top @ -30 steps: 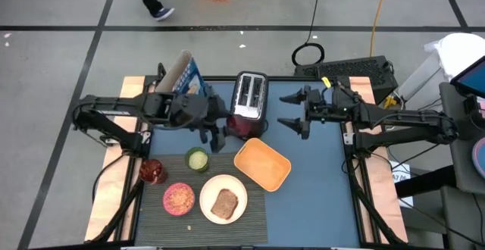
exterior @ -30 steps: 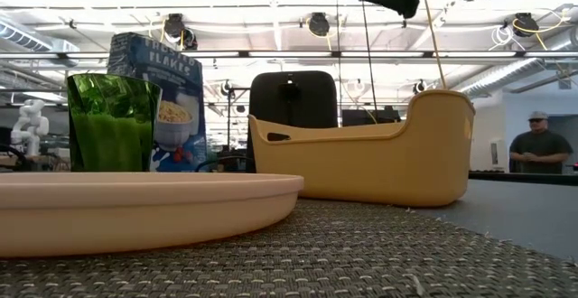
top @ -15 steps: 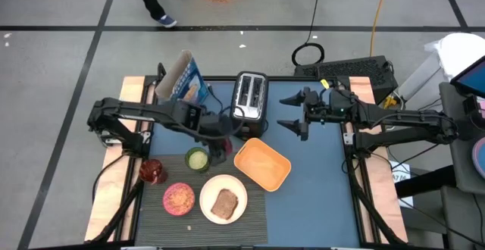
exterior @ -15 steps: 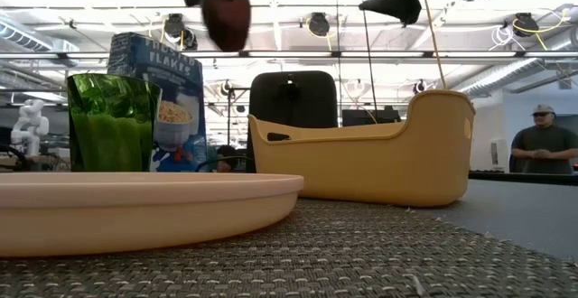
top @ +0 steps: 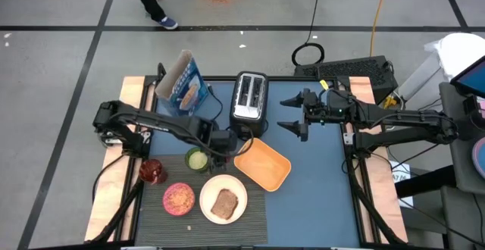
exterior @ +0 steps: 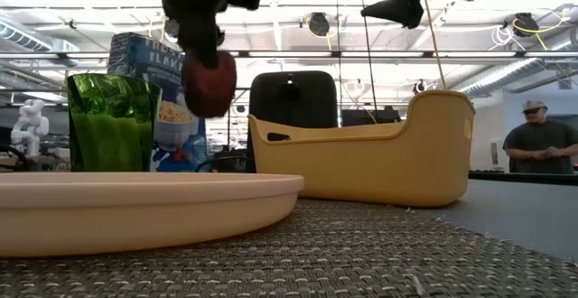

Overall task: Arrange a breakfast setting
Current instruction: Put the apple on the gray table mat to the top of the light orange plate

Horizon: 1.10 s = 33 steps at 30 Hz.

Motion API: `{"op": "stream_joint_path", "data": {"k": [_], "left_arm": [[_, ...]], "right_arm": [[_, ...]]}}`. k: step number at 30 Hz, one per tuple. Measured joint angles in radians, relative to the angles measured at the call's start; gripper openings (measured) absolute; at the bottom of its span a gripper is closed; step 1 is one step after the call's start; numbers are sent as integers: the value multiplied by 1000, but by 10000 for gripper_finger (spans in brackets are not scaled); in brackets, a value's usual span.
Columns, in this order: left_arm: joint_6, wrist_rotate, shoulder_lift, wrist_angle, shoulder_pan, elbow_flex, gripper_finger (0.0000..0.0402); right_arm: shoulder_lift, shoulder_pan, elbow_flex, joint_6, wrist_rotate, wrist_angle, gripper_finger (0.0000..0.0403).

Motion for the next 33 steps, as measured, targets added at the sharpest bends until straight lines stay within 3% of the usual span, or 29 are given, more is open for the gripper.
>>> {"op": "stream_joint_path", "data": {"k": [13, 23, 33], "left_arm": [[-28, -1, 0, 249, 1, -239, 248], [-48, -3, 0, 364, 1, -326, 248], [-49, -3, -2, 372, 1, -341, 248]], "right_arm": [[0, 0, 0, 0, 0, 0, 396], [0, 0, 0, 0, 0, 0, 396], [0, 0, -1, 0, 0, 0, 396]]}}
